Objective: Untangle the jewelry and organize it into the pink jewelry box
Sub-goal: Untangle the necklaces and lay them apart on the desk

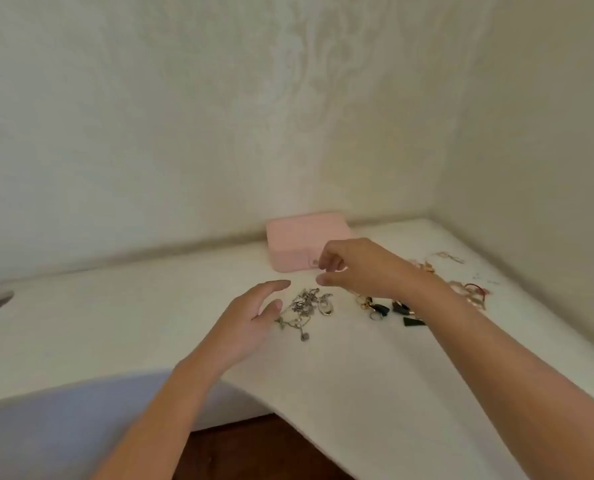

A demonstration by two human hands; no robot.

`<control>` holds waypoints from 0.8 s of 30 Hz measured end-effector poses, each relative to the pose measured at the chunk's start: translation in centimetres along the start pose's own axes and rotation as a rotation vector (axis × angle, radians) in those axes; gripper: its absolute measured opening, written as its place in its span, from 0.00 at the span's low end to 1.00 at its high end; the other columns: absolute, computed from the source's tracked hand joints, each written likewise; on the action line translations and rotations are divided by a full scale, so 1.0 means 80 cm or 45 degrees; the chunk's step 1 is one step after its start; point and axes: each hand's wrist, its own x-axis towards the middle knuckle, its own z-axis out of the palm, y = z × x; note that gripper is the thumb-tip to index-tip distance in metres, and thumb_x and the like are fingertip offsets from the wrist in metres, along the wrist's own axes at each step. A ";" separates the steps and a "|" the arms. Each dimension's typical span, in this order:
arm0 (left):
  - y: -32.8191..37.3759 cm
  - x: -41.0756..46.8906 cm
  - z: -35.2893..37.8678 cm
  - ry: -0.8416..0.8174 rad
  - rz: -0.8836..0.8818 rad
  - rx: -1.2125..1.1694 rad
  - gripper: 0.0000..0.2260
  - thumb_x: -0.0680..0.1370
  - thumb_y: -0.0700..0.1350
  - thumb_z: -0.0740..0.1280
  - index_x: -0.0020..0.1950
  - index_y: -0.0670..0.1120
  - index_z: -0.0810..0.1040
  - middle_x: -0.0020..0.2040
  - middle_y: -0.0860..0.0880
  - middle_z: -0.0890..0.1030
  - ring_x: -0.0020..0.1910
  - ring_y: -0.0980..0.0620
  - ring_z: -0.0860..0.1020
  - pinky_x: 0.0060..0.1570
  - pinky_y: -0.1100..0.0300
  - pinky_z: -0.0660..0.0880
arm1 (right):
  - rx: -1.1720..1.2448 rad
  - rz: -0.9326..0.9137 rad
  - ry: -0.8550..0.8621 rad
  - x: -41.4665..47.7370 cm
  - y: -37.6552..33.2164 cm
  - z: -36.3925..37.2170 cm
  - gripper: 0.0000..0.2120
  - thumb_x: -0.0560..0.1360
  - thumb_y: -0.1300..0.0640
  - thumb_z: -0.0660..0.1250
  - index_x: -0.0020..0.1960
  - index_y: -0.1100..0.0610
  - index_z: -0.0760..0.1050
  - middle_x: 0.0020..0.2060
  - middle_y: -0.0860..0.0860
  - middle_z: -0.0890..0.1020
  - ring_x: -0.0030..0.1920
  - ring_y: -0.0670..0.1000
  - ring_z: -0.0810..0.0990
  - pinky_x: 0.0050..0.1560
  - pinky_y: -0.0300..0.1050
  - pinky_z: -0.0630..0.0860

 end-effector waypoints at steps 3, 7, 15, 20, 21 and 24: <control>-0.002 -0.023 0.014 0.003 -0.001 0.032 0.17 0.82 0.42 0.57 0.70 0.51 0.69 0.65 0.59 0.71 0.63 0.63 0.67 0.56 0.74 0.60 | 0.065 -0.079 0.059 -0.020 -0.006 0.025 0.07 0.73 0.54 0.70 0.50 0.55 0.78 0.47 0.48 0.81 0.49 0.46 0.78 0.49 0.39 0.75; -0.006 -0.052 0.034 -0.039 0.066 0.163 0.19 0.82 0.41 0.55 0.73 0.49 0.65 0.67 0.55 0.71 0.66 0.57 0.68 0.61 0.73 0.61 | -0.040 -0.238 0.049 -0.051 -0.010 0.066 0.10 0.77 0.59 0.65 0.56 0.55 0.80 0.54 0.48 0.82 0.53 0.46 0.78 0.53 0.34 0.71; -0.006 -0.070 0.045 -0.025 0.038 0.666 0.24 0.83 0.52 0.50 0.78 0.46 0.51 0.78 0.50 0.51 0.77 0.55 0.50 0.72 0.62 0.44 | -0.230 -0.376 -0.022 -0.101 0.013 0.116 0.19 0.82 0.57 0.54 0.72 0.53 0.66 0.73 0.48 0.65 0.72 0.47 0.64 0.68 0.30 0.53; -0.009 -0.070 0.046 0.070 -0.036 0.672 0.25 0.82 0.55 0.52 0.77 0.47 0.56 0.78 0.51 0.53 0.76 0.54 0.51 0.73 0.61 0.47 | -0.165 -0.391 0.091 -0.121 0.034 0.101 0.16 0.80 0.55 0.60 0.67 0.52 0.73 0.67 0.47 0.73 0.67 0.41 0.70 0.66 0.26 0.57; -0.009 -0.072 0.046 0.089 -0.042 0.653 0.25 0.82 0.55 0.53 0.76 0.47 0.56 0.78 0.51 0.53 0.76 0.54 0.52 0.72 0.61 0.48 | -0.146 -0.396 0.108 -0.125 0.038 0.099 0.15 0.79 0.55 0.61 0.65 0.53 0.75 0.65 0.47 0.75 0.65 0.40 0.71 0.67 0.28 0.60; -0.008 -0.078 0.048 0.170 -0.063 0.561 0.24 0.81 0.54 0.56 0.75 0.47 0.60 0.77 0.50 0.57 0.75 0.52 0.56 0.71 0.60 0.53 | -0.104 -0.395 0.164 -0.131 0.045 0.096 0.13 0.77 0.52 0.63 0.58 0.53 0.80 0.58 0.47 0.81 0.58 0.41 0.78 0.62 0.40 0.73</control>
